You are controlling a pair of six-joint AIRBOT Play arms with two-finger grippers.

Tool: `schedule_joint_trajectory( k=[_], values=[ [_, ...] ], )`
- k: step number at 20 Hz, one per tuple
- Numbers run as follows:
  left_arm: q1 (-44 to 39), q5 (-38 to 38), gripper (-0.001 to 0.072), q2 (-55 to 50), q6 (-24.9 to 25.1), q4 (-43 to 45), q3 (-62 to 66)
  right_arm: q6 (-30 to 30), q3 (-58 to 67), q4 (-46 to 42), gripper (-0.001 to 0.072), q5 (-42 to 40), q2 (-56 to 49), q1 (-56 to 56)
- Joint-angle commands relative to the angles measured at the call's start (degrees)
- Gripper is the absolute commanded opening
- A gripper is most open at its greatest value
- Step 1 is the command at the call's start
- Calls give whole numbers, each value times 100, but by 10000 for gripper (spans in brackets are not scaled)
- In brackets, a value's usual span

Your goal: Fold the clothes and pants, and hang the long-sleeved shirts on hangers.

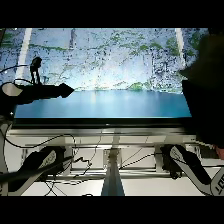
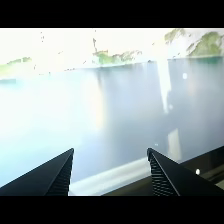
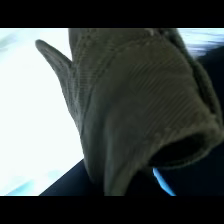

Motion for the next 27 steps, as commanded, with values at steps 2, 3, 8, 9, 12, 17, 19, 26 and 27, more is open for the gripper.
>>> schedule_joint_trajectory(
  k=[2, 3, 8, 9, 12, 17, 19, 26, 27],
  values=[
    [-2, 7, 526, 321, -2, -219, 111, 164, 42, -719, 45, 1537, 234, -2205],
    [-2, 7, 526, 328, -2, -262, 111, 164, 4, -715, 62, 1637, 234, -2603],
    [-2, 9, 526, 310, -2, -302, 107, 240, -17, -341, 680, 1475, 238, -3080],
    [-2, 9, 526, 310, -2, -299, 107, 236, -20, -203, 640, 1370, 236, -2931],
    [-2, 9, 527, 310, -2, -302, 107, 160, -20, -50, 345, 1045, 234, -2011],
    [-2, 7, 526, 310, -2, -299, 107, -531, -20, -61, 45, 745, 157, 450],
    [-2, 9, 526, 310, -2, -299, 107, -584, -20, -149, 45, 684, 59, 1370],
    [0, 9, 526, 308, -2, -299, 107, -575, -13, 48, 45, 195, -50, 2769],
    [0, 9, 526, 308, -2, -302, 107, -577, -13, 68, 45, 195, -50, 2806]
  ],
)
